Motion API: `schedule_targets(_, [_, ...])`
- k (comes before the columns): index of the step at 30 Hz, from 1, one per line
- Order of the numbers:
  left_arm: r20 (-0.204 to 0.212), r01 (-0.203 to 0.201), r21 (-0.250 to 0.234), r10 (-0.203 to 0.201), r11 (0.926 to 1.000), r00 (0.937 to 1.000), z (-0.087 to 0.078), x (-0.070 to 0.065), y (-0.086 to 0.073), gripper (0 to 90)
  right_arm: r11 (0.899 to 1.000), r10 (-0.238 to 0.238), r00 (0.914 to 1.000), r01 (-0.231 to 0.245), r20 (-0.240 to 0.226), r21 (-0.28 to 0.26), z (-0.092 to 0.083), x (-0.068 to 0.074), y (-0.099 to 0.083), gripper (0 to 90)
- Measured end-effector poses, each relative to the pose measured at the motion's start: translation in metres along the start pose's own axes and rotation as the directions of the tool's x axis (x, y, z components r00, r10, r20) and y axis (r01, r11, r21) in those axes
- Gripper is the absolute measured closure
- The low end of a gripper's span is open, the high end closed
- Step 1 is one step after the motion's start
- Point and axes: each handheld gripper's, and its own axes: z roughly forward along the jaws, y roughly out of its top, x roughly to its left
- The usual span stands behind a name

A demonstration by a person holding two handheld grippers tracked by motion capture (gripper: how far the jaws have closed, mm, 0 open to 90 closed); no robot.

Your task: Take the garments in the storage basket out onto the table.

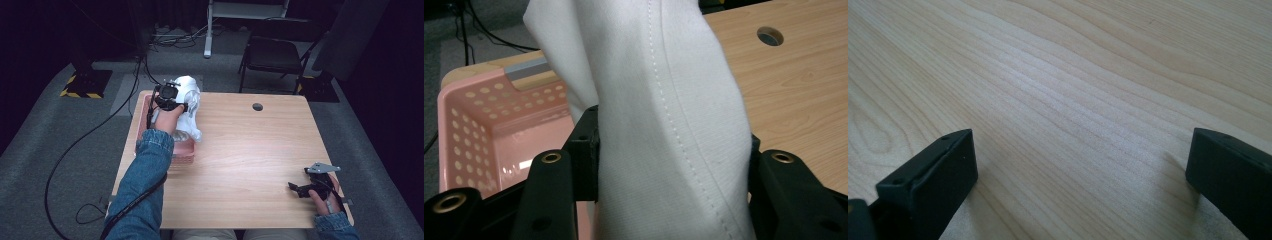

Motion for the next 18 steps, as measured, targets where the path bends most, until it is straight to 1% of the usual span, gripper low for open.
schedule_targets(8, [0.024,-0.02,-0.013,0.02,0.9997,0.9995,-0.001,-0.015,0.009,48.2,1.0,-0.001,1.0,0.001,0.0,-0.001,0.0,0.0,0.0,0.0])
schedule_targets(11, [0.034,-0.018,-0.02,0.018,0.9996,0.9992,-0.001,-0.021,0.011,48.3,1.0,0.0,1.0,0.0,0.0,0.0,0.0,0.0,0.0,0.0])
schedule_targets(14, [0.045,-0.035,-0.021,0.036,0.9992,0.9983,-0.002,-0.027,0.014,48.1,1.0,0.001,1.0,-0.001,0.0,-0.001,0.0,0.0,0.0,0.0])
schedule_targets(18, [0.057,-0.042,-0.024,0.043,0.9988,0.9974,-0.002,-0.033,0.017,48.1,1.0,0.0,1.0,0.0,0.0,-0.002,0.0,0.0,0.0,0.0])
